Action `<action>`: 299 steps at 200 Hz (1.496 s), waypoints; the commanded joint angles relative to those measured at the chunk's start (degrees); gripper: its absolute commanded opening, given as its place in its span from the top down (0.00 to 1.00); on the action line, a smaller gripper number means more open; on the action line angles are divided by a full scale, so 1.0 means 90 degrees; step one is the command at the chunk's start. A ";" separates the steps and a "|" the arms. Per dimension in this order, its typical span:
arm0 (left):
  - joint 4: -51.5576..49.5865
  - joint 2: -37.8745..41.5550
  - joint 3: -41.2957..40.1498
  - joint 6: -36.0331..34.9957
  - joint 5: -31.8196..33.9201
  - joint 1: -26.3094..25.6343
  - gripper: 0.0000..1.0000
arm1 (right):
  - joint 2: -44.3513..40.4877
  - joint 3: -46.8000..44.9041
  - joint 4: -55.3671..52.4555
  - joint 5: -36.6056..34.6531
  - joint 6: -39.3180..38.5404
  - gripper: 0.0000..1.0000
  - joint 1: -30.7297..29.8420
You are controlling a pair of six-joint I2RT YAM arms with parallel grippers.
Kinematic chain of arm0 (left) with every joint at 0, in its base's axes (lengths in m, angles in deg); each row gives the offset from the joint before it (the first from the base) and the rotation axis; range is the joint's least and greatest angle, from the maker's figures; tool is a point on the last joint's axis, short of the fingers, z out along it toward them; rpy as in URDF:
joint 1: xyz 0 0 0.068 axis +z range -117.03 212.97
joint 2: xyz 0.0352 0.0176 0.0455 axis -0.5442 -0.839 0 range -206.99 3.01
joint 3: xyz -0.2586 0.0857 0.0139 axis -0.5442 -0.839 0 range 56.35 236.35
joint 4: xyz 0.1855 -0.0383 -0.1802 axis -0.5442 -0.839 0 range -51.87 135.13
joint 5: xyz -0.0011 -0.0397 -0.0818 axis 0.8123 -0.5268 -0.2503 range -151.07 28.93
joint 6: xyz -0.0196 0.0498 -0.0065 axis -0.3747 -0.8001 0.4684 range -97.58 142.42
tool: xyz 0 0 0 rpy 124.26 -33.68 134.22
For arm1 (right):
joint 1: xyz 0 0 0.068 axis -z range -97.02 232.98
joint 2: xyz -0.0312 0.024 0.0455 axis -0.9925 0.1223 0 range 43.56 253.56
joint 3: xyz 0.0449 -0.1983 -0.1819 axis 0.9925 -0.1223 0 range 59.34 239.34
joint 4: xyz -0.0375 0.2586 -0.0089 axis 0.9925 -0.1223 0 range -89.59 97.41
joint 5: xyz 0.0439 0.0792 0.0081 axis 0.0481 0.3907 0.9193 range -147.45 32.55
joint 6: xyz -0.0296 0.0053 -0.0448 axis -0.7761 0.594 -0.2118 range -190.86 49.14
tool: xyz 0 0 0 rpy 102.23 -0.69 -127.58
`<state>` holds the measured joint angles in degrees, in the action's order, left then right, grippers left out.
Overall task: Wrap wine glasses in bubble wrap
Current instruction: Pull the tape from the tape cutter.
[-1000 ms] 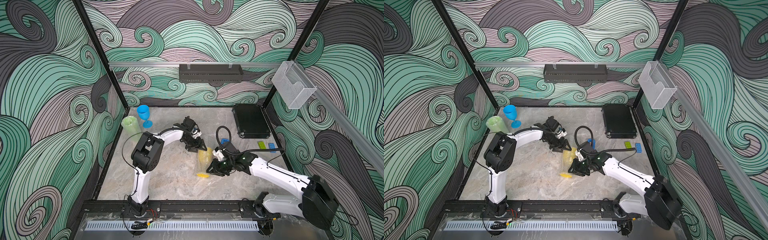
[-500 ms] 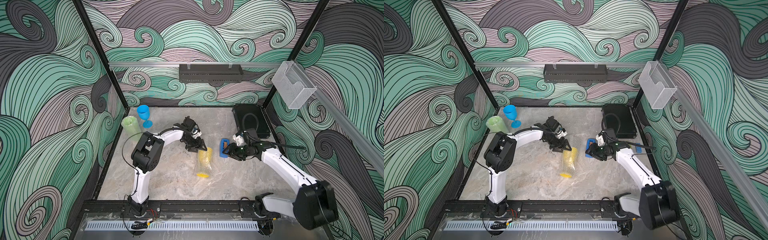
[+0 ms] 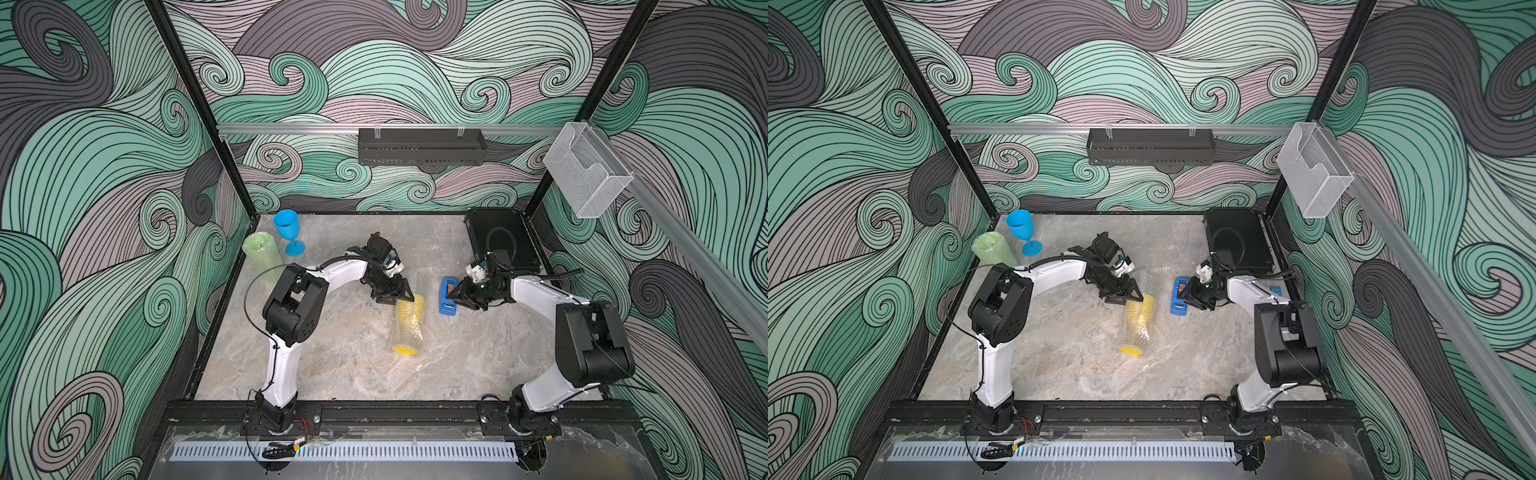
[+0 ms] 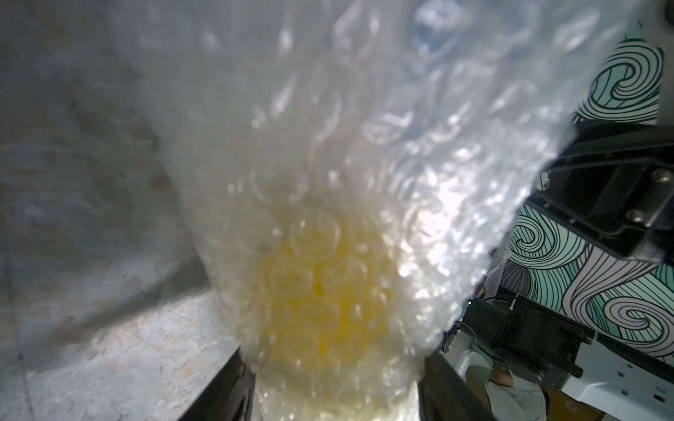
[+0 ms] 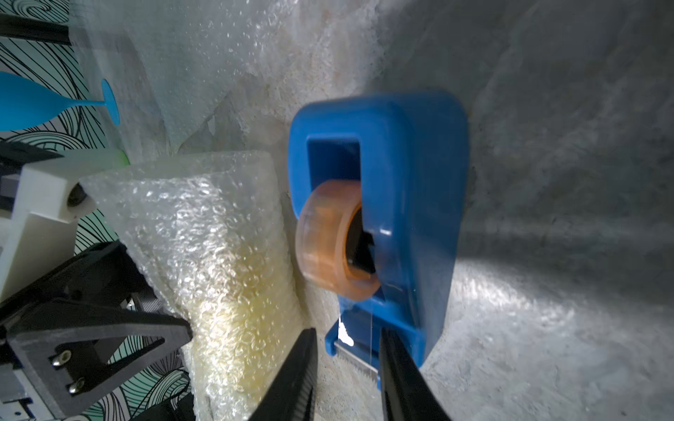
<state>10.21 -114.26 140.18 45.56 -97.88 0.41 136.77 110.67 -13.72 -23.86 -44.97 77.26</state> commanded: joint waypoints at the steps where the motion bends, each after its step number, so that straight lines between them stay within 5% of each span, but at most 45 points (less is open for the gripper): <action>1: -0.0564 -0.0377 -0.0269 -0.0029 0.0800 -0.0133 0.36 | 0.0100 0.0021 0.0398 0.0192 -0.0087 0.68 0.0097; 200: -0.0573 -0.0398 -0.0262 -0.0047 0.0810 -0.0142 0.36 | 0.0318 -0.0508 0.0389 0.0609 -0.0196 0.69 0.0225; 299: -0.0595 -0.0400 -0.0263 -0.0100 0.0888 -0.0142 0.36 | 0.0734 -0.0576 0.0819 0.1015 -0.0055 0.78 0.0380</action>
<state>10.26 -114.26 140.18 45.54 -97.56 0.26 140.99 107.09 -5.26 -12.28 -45.32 80.12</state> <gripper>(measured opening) 0.638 0.241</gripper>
